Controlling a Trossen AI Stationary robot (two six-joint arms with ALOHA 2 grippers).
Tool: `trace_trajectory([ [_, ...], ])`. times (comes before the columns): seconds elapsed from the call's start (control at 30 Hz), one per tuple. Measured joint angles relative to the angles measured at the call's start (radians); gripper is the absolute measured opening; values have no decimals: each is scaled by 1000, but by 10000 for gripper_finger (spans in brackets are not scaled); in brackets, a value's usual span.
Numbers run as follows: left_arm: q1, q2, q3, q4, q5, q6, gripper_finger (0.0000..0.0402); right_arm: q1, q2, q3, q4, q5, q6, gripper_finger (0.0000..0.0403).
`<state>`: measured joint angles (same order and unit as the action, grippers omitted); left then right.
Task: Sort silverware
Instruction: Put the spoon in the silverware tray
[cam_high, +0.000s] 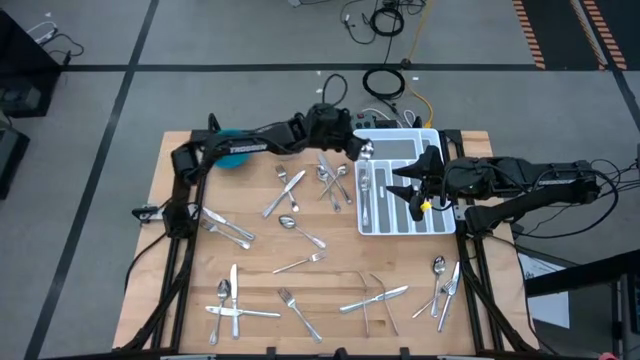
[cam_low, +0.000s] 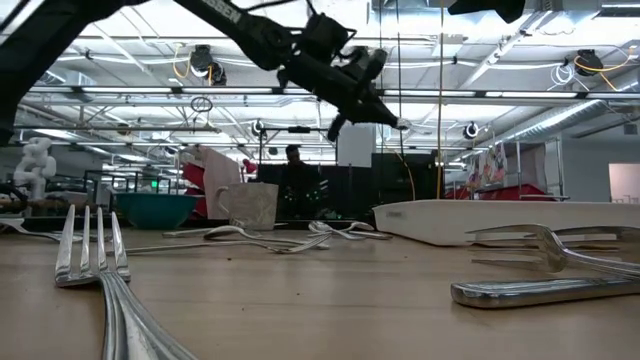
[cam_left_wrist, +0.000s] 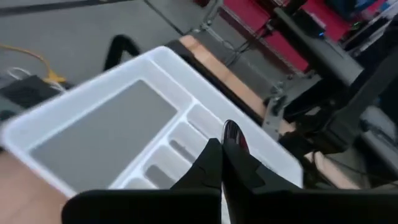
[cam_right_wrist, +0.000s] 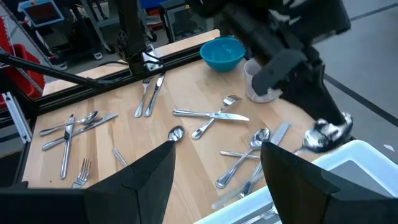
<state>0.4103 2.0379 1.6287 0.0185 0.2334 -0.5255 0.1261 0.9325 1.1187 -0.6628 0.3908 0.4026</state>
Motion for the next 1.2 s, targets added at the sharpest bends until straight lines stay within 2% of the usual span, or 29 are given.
trace_trajectory([
  [0.17,-12,73,-1,50,2,-38,0,0,0,0,-2,0,0,231],
  [0.43,-34,156,-1,40,-2,-36,0,0,0,0,-4,0,-2,231],
  [0.7,-39,197,-1,6,-11,-17,0,0,0,0,-16,0,-3,231],
  [1.2,-44,199,-1,-3,-33,10,9,0,0,0,-16,0,-3,231],
])
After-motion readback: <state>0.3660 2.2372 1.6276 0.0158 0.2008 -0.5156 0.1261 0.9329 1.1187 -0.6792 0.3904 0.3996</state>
